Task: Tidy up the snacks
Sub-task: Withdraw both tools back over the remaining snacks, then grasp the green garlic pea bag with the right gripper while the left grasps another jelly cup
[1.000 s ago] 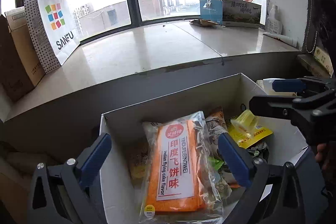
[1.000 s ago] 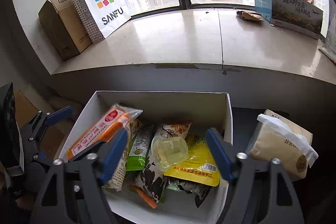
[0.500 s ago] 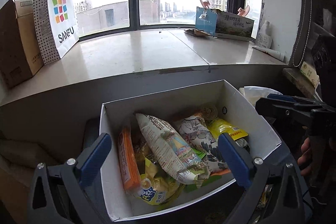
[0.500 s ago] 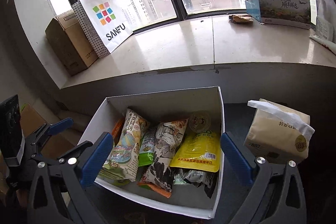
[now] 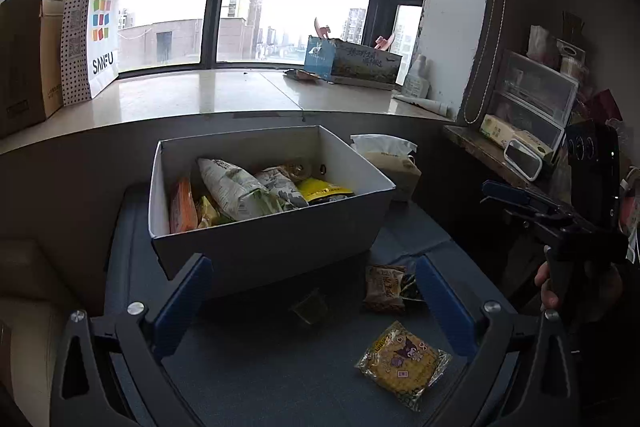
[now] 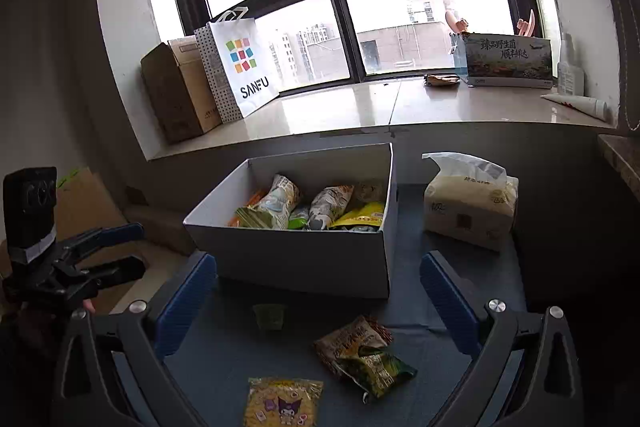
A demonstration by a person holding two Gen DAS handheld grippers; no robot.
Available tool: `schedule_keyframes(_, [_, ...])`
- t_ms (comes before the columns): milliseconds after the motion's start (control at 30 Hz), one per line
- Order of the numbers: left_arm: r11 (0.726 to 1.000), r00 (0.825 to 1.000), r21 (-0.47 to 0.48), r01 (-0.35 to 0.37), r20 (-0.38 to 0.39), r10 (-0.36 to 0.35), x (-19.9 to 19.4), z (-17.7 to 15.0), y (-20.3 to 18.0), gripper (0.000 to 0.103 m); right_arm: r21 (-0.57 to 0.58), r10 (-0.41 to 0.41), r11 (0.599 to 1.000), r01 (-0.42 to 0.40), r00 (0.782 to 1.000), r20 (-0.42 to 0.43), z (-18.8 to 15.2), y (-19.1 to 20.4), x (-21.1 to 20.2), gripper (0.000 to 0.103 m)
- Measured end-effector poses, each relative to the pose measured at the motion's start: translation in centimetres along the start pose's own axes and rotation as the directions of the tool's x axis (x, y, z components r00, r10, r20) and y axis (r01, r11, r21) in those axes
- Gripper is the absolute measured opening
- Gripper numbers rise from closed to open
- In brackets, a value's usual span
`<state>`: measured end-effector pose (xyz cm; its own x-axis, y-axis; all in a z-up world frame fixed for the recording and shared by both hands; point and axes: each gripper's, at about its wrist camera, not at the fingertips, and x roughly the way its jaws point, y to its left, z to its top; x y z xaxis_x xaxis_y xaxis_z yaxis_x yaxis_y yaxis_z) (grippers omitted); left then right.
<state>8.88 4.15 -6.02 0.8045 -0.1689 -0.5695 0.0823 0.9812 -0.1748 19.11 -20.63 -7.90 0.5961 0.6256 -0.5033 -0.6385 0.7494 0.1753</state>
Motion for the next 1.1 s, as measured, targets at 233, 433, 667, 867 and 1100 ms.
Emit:
schedule_keyframes(233, [1.0, 0.998, -0.004, 0.021, -0.053, -0.022, -0.6, -5.4, -2.2, 0.103, -0.077, -0.138, 0.988, 0.136, 0.99, -0.02, -6.4, 0.7, -3.6, 0.103])
schedule_keyframes(433, [1.0, 0.998, 0.002, 0.011, -0.064, -0.011, -0.6, -6.6, -3.1, 0.103, -0.029, -0.105, 0.994, 0.102, 0.987, -0.122, -9.9, 0.1, -2.2, 0.103])
schedule_keyframes(667, [1.0, 0.996, -0.001, 0.008, -0.085, -0.008, 0.2, -6.8, -2.9, 0.103, 0.092, -0.108, 0.987, 0.135, 0.96, -0.259, -10.7, -2.2, 3.9, 0.103])
schedule_keyframes(867, [1.0, 0.995, 0.002, 0.002, -0.101, -0.002, 0.5, -7.0, -2.9, 0.103, 0.124, -0.11, 0.98, 0.157, 0.941, -0.321, -9.6, -4.1, 8.8, 0.103])
schedule_keyframes(1100, [1.0, 0.994, 0.006, 0.005, -0.112, -0.004, 0.8, -7.3, -3.0, 0.103, 0.122, -0.125, 0.976, 0.18, 0.923, -0.363, -9.1, -4.9, 10.6, 0.084])
